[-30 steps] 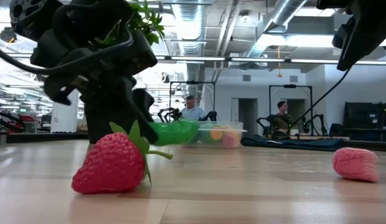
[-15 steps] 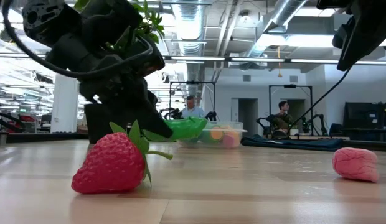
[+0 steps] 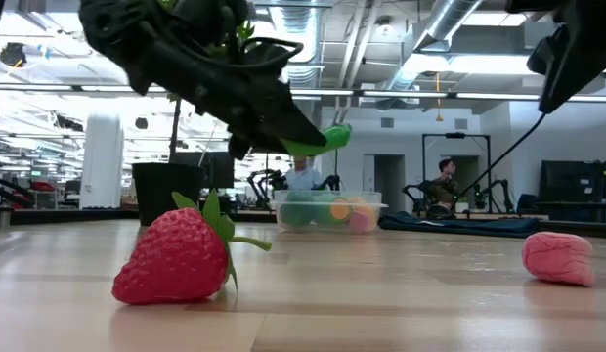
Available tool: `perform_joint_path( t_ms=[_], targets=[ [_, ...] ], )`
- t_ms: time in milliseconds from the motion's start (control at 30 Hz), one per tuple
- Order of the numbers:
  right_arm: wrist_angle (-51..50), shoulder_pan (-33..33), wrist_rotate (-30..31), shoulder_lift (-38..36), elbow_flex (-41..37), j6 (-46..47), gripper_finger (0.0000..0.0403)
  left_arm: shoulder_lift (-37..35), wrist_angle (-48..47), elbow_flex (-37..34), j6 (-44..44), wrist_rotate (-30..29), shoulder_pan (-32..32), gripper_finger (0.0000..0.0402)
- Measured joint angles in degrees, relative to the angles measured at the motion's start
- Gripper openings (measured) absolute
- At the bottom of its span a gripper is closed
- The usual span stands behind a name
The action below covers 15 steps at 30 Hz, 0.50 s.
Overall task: Pick and placing Produce into tupperware
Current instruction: Put the green peas into the transparent bin
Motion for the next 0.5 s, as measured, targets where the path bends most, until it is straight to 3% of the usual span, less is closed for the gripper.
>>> perform_joint_path(
  t_ms=[500],
  targets=[
    [0.21, -0.03, 6.54, 0.00, 0.00, 2.07, 0.0108, -0.29, -9.38, 5.53, -8.59, -0.75, 11.42, 0.0135]
  ],
)
